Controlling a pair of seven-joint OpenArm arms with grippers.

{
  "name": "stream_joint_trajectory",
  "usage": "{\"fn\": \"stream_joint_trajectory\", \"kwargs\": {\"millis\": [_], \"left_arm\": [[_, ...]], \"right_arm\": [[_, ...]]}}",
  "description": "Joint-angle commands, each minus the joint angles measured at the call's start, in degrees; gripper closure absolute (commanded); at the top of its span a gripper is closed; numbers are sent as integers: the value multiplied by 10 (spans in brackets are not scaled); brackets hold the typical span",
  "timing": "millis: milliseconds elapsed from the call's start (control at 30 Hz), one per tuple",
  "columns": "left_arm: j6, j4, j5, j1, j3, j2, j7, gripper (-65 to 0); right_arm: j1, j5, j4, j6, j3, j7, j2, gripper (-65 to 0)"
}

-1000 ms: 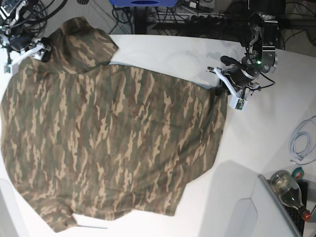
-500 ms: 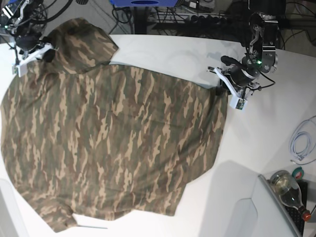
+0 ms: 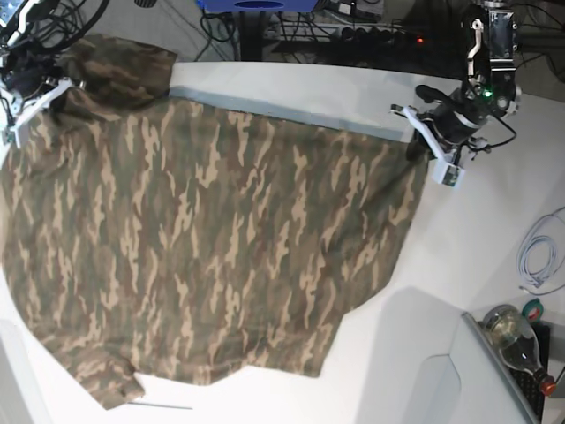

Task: Layout the t-shirt on the table in an organized manner, then fold the t-shirt properly
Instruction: 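Pull both held shoulders apart to smooth the shirt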

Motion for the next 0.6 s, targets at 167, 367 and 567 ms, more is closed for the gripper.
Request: {"fn": "stream_joint_trajectory", "kwargs": {"millis": [167,367,567], "left_arm": [[3,22,2,46,0,-3,-7,0],[3,49,2,78,-6,10,-7,0],[3,104,-3,55,0,12,57,0]], "right_arm": [[8,-78,9,3,2,6,6,-8],[8,-80,31,3,2,1,7,-8],[32,-81,61,3,0,-41,14,-8]]}}
